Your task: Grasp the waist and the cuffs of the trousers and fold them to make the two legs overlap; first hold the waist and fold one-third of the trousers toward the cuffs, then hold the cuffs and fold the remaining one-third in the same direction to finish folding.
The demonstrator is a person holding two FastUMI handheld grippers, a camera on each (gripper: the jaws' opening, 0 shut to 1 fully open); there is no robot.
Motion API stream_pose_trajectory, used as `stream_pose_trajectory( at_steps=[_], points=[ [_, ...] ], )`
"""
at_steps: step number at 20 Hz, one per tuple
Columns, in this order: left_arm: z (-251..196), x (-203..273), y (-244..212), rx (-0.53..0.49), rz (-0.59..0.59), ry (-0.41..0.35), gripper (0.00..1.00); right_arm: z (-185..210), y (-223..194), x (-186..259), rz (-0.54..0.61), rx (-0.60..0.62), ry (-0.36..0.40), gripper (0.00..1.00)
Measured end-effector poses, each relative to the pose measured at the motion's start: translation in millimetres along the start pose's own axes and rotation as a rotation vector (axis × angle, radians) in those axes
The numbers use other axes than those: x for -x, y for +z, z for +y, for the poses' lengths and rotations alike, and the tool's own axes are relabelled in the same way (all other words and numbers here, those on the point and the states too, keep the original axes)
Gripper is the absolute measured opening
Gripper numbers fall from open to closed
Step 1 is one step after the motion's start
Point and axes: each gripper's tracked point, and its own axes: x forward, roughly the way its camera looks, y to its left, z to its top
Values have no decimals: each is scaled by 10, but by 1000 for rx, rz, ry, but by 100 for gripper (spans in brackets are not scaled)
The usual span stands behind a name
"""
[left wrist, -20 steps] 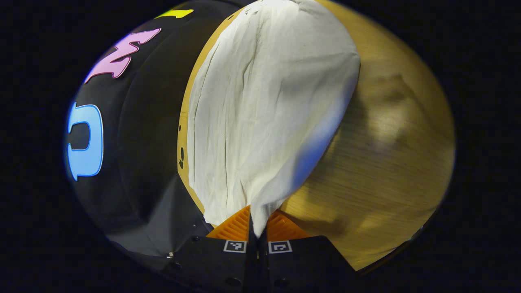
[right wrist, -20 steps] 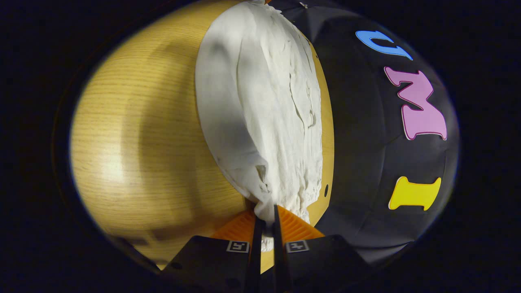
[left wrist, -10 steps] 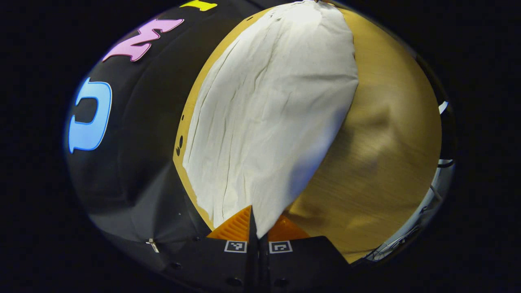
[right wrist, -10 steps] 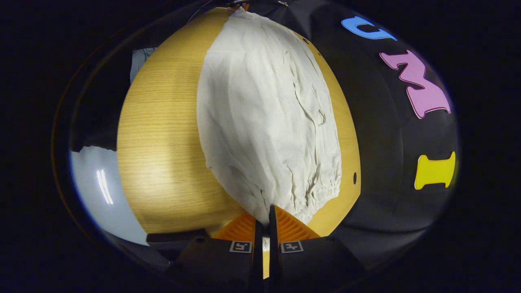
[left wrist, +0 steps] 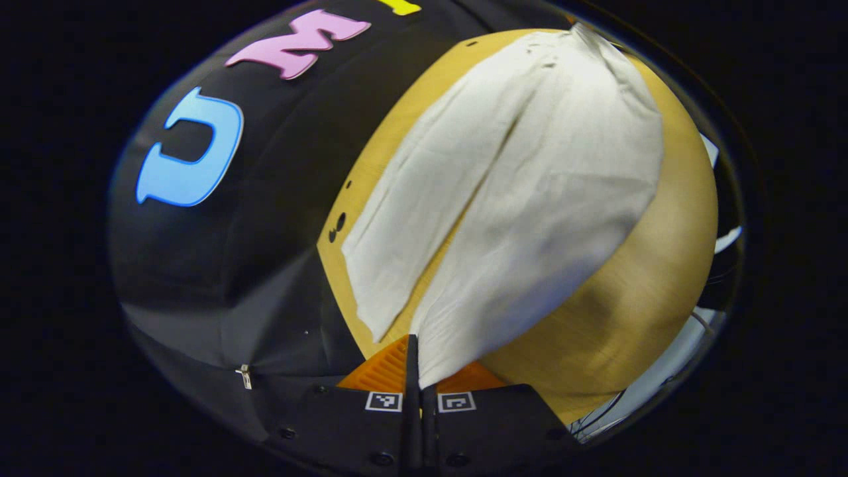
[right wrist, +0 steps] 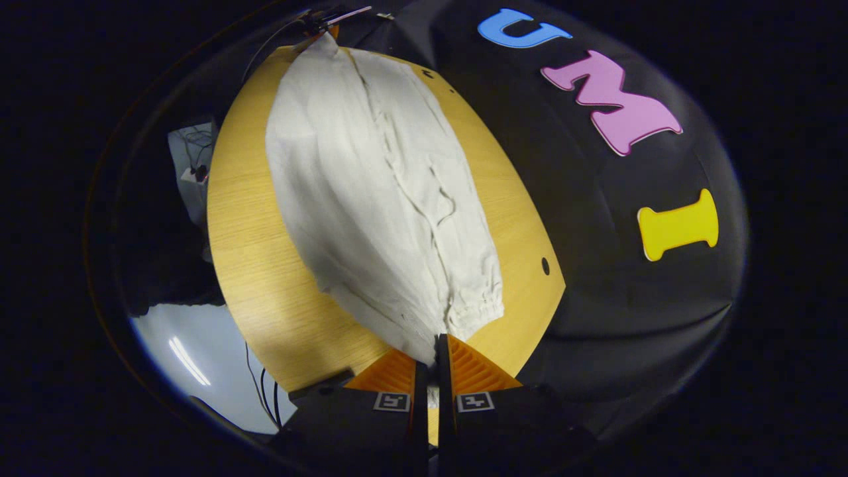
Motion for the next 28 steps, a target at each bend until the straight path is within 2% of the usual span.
stream_pose_trajectory(
  at_steps=[4,8,14,18,23,24,25,27,28],
  points=[
    [368,-59,171,74,5,7,5,-325,172,-42,11,-113,-36,11],
    [662,-194,371,134,47,-45,5,-554,185,-193,98,-235,-16,11],
    [1139,-922,802,17,96,-153,5,-834,150,-792,218,-276,41,11],
    [1100,-1491,857,18,163,-244,5,-878,59,-1193,277,-285,78,11],
    [943,-1998,726,-3,305,-368,5,-802,-57,-1615,349,-350,170,11],
    [887,-2092,724,-25,320,-378,1,-804,-91,-1755,373,-356,181,11],
    [846,-2190,728,-36,330,-376,5,-809,-108,-1811,389,-359,190,11],
    [831,-2315,733,-49,342,-367,5,-814,-143,-1899,417,-380,213,11],
    [860,-2338,747,-62,344,-351,5,-835,-169,-1917,432,-402,221,16]
  ],
)
